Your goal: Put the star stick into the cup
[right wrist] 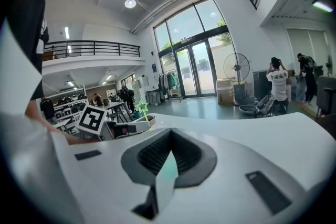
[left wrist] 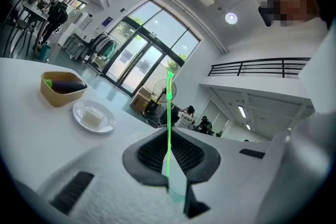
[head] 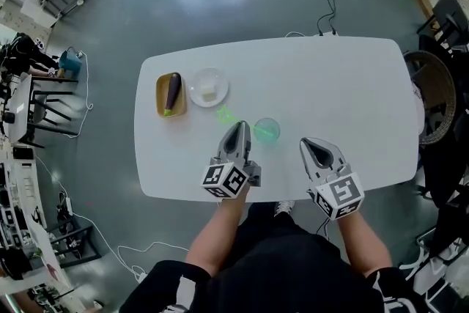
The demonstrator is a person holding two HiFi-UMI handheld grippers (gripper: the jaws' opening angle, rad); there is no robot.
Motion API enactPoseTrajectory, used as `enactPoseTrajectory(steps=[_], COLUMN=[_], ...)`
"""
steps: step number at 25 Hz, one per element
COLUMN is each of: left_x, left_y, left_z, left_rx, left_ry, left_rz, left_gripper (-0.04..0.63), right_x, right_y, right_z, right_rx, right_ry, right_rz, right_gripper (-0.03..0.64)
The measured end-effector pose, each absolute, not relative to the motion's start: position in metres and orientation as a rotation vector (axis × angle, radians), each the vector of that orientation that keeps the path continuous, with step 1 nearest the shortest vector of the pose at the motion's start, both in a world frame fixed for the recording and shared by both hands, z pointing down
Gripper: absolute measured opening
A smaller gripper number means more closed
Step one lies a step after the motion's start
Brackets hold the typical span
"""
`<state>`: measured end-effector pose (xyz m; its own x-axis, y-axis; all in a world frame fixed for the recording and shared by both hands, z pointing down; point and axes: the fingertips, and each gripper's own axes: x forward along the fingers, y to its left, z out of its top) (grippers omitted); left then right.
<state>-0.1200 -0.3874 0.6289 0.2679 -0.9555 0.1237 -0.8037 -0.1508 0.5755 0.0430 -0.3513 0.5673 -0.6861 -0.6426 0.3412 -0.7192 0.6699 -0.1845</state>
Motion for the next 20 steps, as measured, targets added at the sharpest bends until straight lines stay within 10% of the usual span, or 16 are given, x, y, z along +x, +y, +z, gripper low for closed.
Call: enactPoseTrajectory(steps=[20], left_x=[-0.107], left_y=[-0.377], left_z=[0.646], left_rx=[2.052], left_ry=[-1.573], left_rz=[-0.260], left_gripper=[0.058], right_x=[0.037], right_y=[-0.349], right_z=[0.559], right_rx=[1.081], right_ry=[-2.674], right_rz=[0.437], right_gripper=[0.006])
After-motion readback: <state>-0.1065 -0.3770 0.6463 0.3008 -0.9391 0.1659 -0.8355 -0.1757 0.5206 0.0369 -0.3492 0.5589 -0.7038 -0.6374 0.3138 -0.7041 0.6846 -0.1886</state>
